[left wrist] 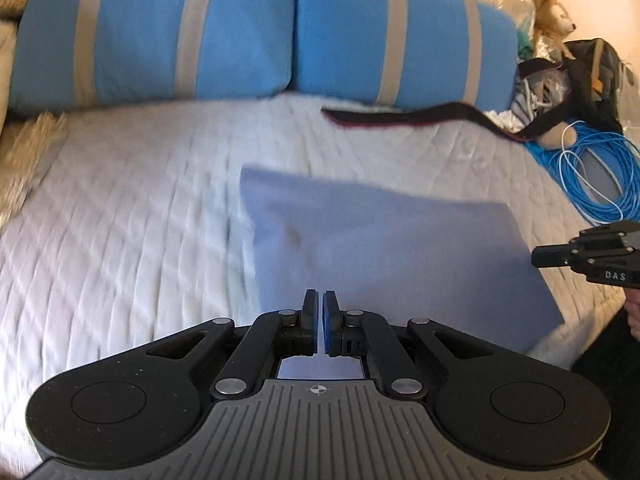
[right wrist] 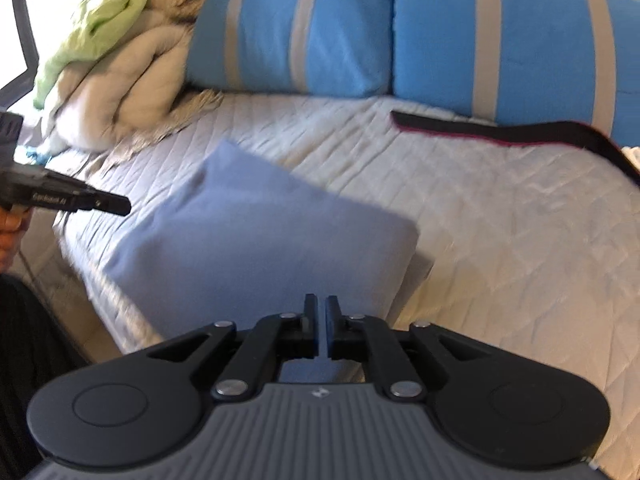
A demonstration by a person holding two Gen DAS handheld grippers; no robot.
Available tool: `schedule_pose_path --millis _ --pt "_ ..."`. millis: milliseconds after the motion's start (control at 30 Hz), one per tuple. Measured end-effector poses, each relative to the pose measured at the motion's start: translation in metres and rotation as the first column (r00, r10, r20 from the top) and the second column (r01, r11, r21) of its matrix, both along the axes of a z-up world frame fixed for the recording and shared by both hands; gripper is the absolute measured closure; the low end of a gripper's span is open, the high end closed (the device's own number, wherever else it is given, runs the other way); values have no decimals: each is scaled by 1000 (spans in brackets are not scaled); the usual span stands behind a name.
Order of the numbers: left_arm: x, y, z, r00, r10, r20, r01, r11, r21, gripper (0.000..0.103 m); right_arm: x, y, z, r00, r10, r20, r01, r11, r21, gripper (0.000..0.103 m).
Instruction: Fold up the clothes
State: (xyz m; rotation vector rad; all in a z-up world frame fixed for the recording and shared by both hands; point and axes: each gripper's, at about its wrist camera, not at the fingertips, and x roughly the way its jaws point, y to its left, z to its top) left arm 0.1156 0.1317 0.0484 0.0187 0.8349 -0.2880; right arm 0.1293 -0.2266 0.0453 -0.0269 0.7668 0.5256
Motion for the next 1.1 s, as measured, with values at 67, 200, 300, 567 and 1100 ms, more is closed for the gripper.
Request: schedule_pose_path --millis 67,200,300,567,1100 --pt "12 -7 -5 1000 8 14 -8 1000 25 100 10 6 2 1000 -5 26 5 1000 -9 97" --pt "35 -13 -21 999 41 27 -42 999 35 100 26 15 0 998 -19 67 23 998 -63 98" --pt "46 -10 -38 997 73 5 -73 997 37 100 39 16 -12 998 -53 36 57 992 -113 86" --pt "62 4 -45 989 149 13 -150 987 60 100 45 12 -17 999 -52 7 52 992 -115 87" --pt "107 -8 -35 979 177 98 -176 984 -17 99 67 14 -13 990 -139 32 142 986 -88 91"
